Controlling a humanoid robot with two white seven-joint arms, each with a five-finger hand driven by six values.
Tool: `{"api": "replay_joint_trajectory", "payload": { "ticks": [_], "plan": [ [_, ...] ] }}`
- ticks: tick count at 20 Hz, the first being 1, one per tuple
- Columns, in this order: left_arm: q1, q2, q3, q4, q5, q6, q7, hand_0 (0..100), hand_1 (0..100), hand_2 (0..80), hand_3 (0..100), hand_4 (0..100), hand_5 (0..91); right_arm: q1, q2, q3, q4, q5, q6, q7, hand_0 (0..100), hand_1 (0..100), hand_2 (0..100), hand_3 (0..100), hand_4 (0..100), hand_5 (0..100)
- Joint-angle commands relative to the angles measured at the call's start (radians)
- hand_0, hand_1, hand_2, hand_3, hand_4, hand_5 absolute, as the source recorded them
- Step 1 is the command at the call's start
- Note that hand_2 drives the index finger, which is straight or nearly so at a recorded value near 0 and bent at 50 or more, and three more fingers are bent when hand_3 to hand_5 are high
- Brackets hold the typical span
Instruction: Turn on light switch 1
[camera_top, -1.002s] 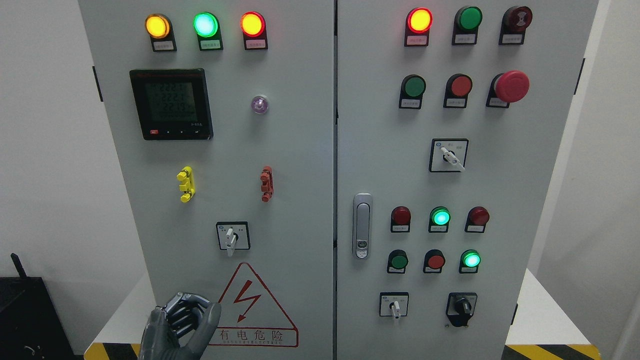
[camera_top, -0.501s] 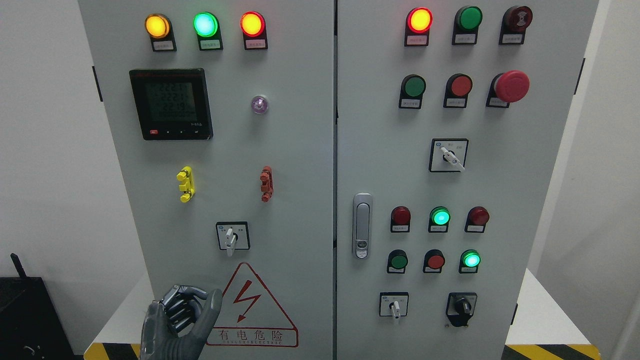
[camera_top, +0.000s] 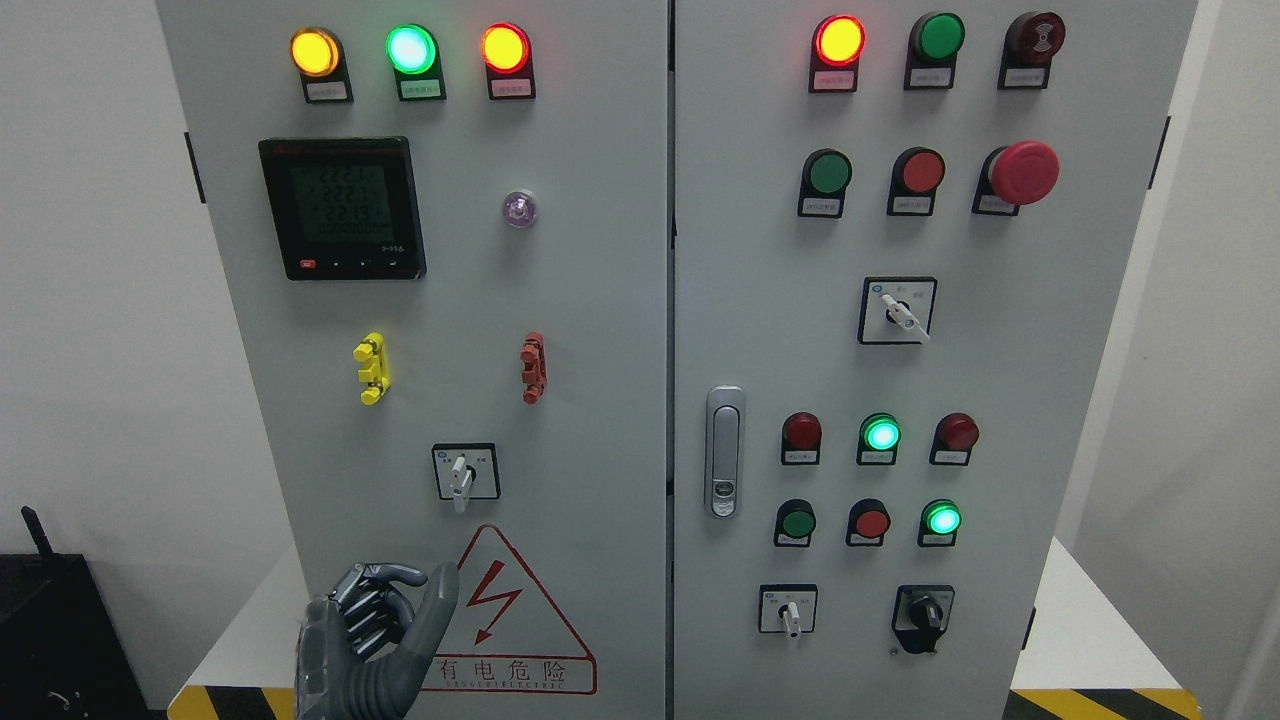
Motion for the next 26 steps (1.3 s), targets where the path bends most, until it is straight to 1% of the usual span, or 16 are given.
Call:
{"api": "replay_joint_trajectory", "payload": {
  "ticks": [1,3,6,8,15,20,26],
  "plan": [
    [-0.025,-0.023,-0.027,-0.001,-0.015,0.022,0.004,0,60,55.2,94,91,89.0,0.000,0.000,0.000,0.000,-0.025,0.000,0.000,0,0,0,0,0,0],
    [-0.036,-0.023,-0.027,0.004,-0.015,0.024,0.004,0,61,54.7,94,91,89.0,0.000,0.000,0.000,0.000,-0.025,0.000,0.000,0,0,0,0,0,0],
    [-0.062,-0.039,-0.026,0.010,-0.019,0.036,0.045,0,62,53.5,93,91,88.8,0.000,0.000,0.000,0.000,-0.025,0.000,0.000,0,0,0,0,0,0],
    [-0.069,-0.044,-0.025,0.011,-0.019,0.065,0.046,0,63,53.0,93,91,88.8,0.000,0.000,0.000,0.000,-0.025,0.000,0.000,0,0,0,0,0,0],
    [-0.106,-0.058,-0.023,0.014,-0.019,0.110,0.048,0,64,52.4,93,90,88.5,0.000,0.000,0.000,0.000,-0.025,0.000,0.000,0,0,0,0,0,0],
    [-0.115,-0.058,-0.023,0.017,-0.021,0.125,0.073,0,64,52.4,93,90,88.4,0.000,0.000,0.000,0.000,-0.025,0.000,0.000,0,0,0,0,0,0],
    [-0.120,-0.058,-0.016,0.017,-0.022,0.131,0.074,0,64,52.7,93,90,88.4,0.000,0.000,0.000,0.000,-0.025,0.000,0.000,0,0,0,0,0,0]
  ]
}}
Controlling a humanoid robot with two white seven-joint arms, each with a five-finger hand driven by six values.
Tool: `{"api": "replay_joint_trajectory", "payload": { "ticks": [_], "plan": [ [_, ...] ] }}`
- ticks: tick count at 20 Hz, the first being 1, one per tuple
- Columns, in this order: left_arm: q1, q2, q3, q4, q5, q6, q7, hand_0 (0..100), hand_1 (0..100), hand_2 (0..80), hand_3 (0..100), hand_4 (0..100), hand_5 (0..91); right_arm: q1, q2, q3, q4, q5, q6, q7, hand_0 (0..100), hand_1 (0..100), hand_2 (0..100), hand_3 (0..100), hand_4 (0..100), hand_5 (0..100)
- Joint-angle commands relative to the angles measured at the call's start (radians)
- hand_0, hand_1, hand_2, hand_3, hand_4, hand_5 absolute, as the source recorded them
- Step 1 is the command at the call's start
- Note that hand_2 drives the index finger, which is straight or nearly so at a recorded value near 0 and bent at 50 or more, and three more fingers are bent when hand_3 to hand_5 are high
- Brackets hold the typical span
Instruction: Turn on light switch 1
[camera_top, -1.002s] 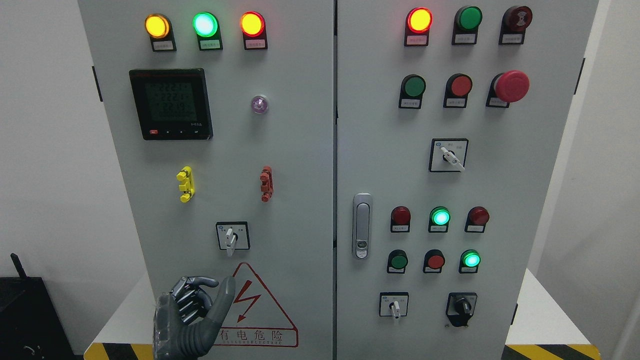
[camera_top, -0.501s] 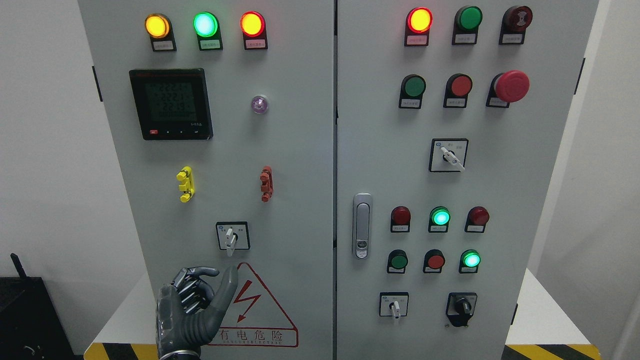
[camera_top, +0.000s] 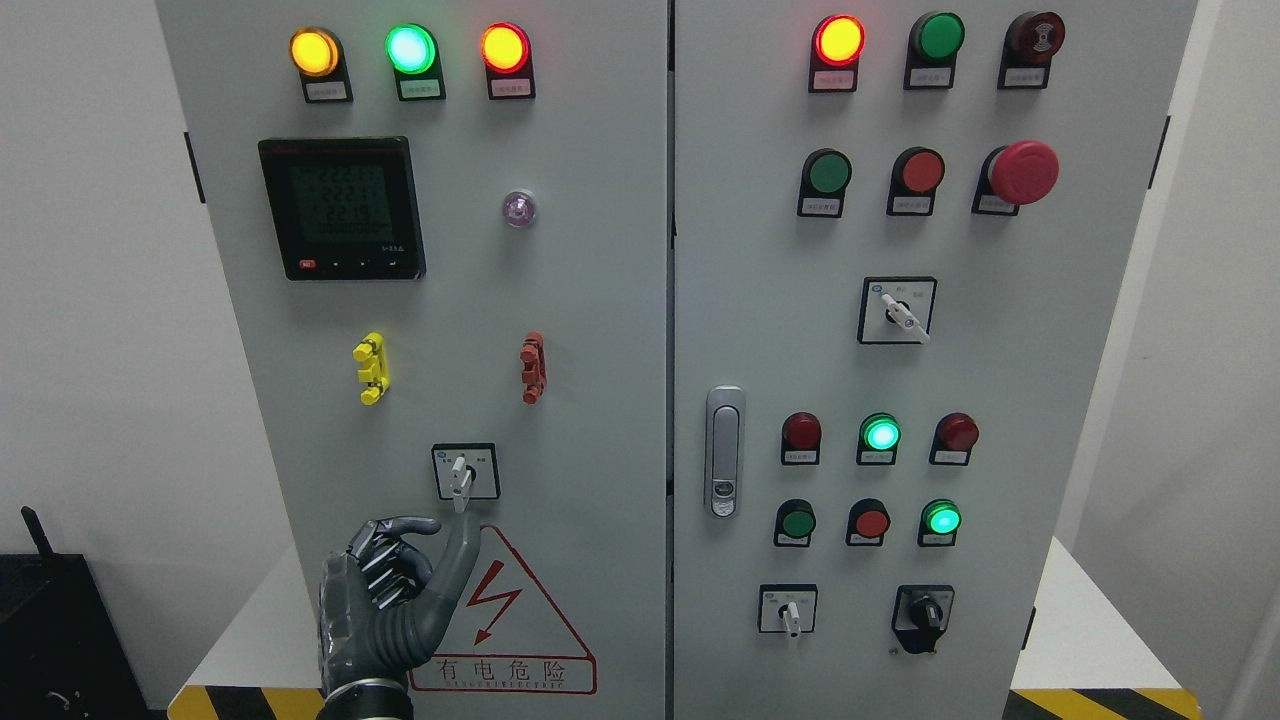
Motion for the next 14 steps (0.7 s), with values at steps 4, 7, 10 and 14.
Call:
{"api": "replay_joint_trajectory", "payload": {
  "ticks": [4,7,10,14],
  "plan": [
    [-0.012,-0.010,0.008,0.002,-0.002,0.009,0.000,0,66,52.8,93,90,88.4,0.000,0.000,0.000,0.000,-0.025,0.000,0.000,0,0,0,0,0,0],
    [-0.019,-0.011,0.008,0.002,-0.003,0.015,0.000,0,66,53.1,93,91,88.4,0.000,0.000,0.000,0.000,-0.025,0.000,0.000,0,0,0,0,0,0],
    [-0.026,-0.011,0.008,0.004,-0.008,0.019,0.000,0,67,53.4,93,91,88.4,0.000,0.000,0.000,0.000,-0.025,0.000,0.000,0,0,0,0,0,0],
    [-0.027,-0.011,0.008,0.005,-0.022,0.022,0.000,0,67,53.6,93,91,88.4,0.000,0.000,0.000,0.000,-0.025,0.000,0.000,0,0,0,0,0,0]
  ]
}}
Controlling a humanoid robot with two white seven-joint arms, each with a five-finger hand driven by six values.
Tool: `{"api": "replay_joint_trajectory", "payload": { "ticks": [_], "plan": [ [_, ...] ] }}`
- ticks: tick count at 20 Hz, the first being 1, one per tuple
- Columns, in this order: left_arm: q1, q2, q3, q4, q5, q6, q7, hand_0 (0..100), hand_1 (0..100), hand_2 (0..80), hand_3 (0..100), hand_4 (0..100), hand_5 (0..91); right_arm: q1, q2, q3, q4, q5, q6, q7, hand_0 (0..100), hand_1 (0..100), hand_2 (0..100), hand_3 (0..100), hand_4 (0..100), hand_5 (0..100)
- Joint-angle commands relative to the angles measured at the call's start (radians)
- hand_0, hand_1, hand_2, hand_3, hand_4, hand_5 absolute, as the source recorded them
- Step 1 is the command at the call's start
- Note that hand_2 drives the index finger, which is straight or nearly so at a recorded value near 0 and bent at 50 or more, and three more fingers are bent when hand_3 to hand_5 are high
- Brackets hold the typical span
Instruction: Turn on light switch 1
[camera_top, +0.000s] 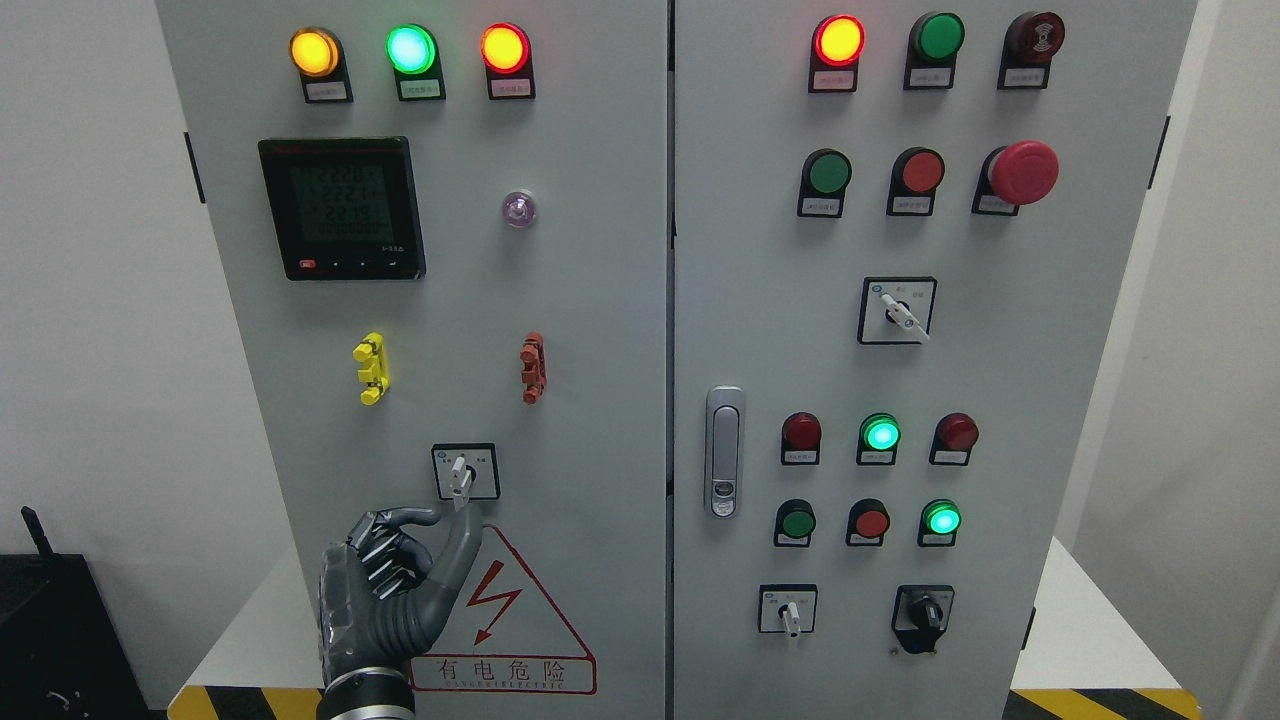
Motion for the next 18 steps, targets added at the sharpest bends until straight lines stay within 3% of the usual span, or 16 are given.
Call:
{"api": "replay_joint_trajectory", "payload": {
  "ticks": [1,18],
  "plan": [
    [-0.006,-0.003,0.002,0.003,-0.011,0.003,-0.001,0,67,53.7,93,91,88.4,0.000,0.000,0.000,0.000,-0.025,0.000,0.000,0,0,0,0,0,0],
    [-0.046,-0.010,0.002,0.026,-0.011,0.055,-0.001,2,68,53.8,93,92,88.7,0.000,0.000,0.000,0.000,-0.025,0.000,0.000,0,0,0,0,0,0]
  ]
}}
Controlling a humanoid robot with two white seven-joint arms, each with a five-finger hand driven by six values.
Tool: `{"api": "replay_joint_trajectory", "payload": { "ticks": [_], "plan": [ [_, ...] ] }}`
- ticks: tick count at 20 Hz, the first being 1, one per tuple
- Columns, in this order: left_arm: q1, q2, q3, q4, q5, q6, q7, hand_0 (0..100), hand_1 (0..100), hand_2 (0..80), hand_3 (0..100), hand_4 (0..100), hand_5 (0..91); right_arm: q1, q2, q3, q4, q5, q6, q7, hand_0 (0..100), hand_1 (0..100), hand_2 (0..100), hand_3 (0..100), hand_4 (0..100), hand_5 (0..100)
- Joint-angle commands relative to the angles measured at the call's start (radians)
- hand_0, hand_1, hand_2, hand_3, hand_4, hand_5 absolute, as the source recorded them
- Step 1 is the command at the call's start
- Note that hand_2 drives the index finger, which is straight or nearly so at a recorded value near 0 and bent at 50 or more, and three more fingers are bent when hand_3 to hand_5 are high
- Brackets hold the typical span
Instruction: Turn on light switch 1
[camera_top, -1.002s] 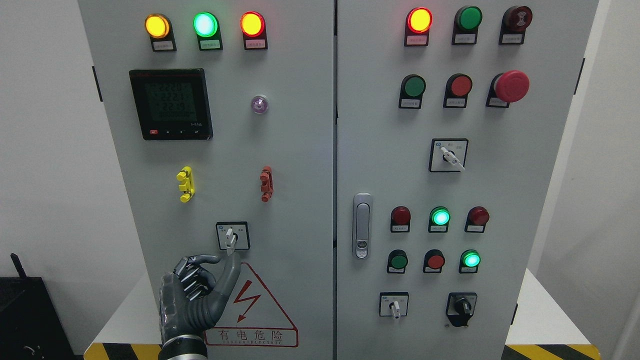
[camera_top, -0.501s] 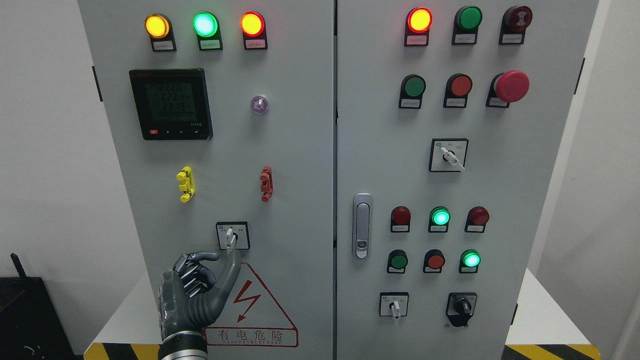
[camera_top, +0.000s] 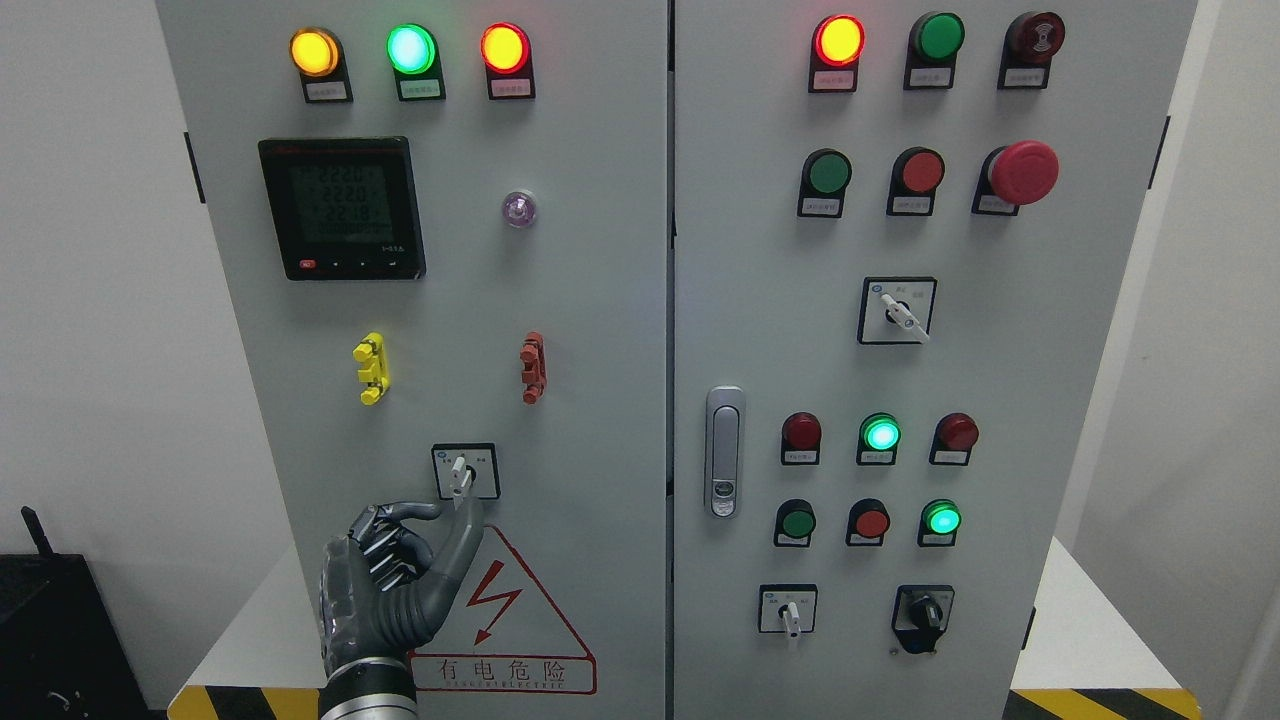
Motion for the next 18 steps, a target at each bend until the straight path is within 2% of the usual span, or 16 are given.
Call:
{"api": "replay_joint_trajectory", "payload": {
  "ticks": [1,18],
  "plan": [
    [-0.017,-0.005,0.001,0.016,0.000,0.009,-0.001,2,68,53.8,93,92,88.7,0.000,0.000,0.000,0.000,-0.025,0.000,0.000,0,0,0,0,0,0],
    [-0.027,-0.006,0.001,0.027,0.000,0.009,-0.001,5,67,54.8,94,92,88.8,0.000,0.000,0.000,0.000,-0.025,0.000,0.000,0,0,0,0,0,0]
  ]
}}
